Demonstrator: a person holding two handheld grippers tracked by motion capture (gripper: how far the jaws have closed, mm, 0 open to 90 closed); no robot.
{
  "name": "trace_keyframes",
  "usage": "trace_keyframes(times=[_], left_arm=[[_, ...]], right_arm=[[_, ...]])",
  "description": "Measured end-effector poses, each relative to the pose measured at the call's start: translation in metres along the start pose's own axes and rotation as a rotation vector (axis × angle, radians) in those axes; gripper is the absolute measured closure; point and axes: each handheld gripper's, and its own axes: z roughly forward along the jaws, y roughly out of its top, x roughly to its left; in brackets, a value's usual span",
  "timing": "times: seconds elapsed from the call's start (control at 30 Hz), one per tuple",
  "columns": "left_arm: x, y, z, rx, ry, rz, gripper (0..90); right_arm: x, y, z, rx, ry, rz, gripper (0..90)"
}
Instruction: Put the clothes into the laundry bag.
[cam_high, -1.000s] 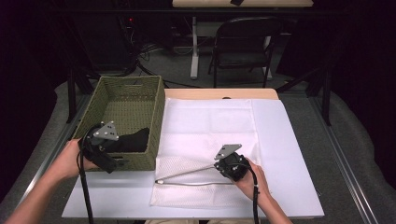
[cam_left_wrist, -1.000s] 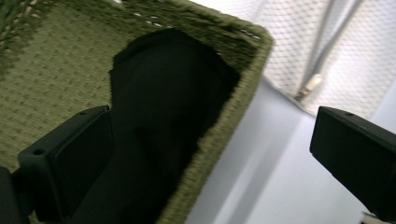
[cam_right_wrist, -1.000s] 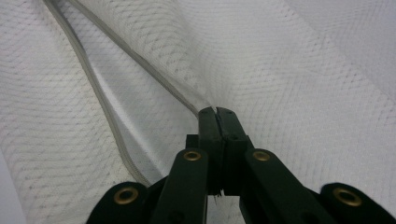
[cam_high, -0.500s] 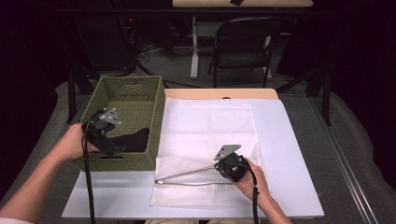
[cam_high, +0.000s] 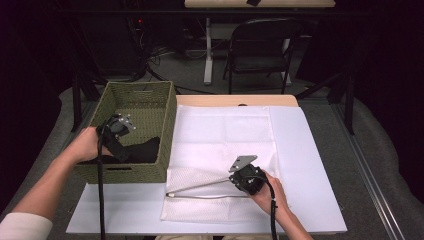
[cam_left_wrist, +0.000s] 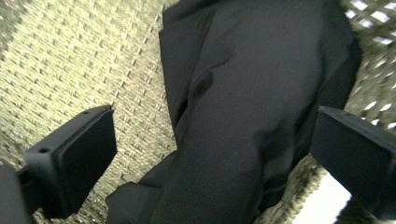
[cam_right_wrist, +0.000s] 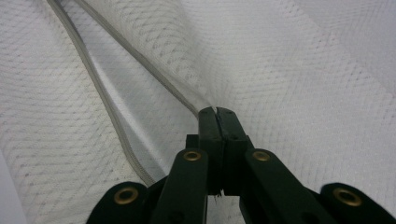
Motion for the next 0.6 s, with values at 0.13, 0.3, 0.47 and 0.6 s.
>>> trace_keyframes(times=[0.13, 0.3, 0.47, 0.6], left_arm=[[0.003, -0.004, 0.009, 0.015, -0.018, 0.004, 8.8], [0.006, -0.006, 0.019, 0.048, -0.046, 0.008, 14.4], [0.011, -0.008, 0.027, 0.065, -0.099, 0.009, 21.9], [0.012, -0.007, 0.032, 0.082, -0.126, 0.033, 26.3]], right_arm=[[0.0, 0.0, 0.001, 0.001, 0.004, 0.005, 90.0], [0.0, 0.0, 0.001, 0.002, 0.002, 0.002, 90.0], [0.0, 0.0, 0.002, 0.003, 0.004, 0.005, 90.0], [0.0, 0.0, 0.003, 0.005, 0.007, -0.002, 90.0]])
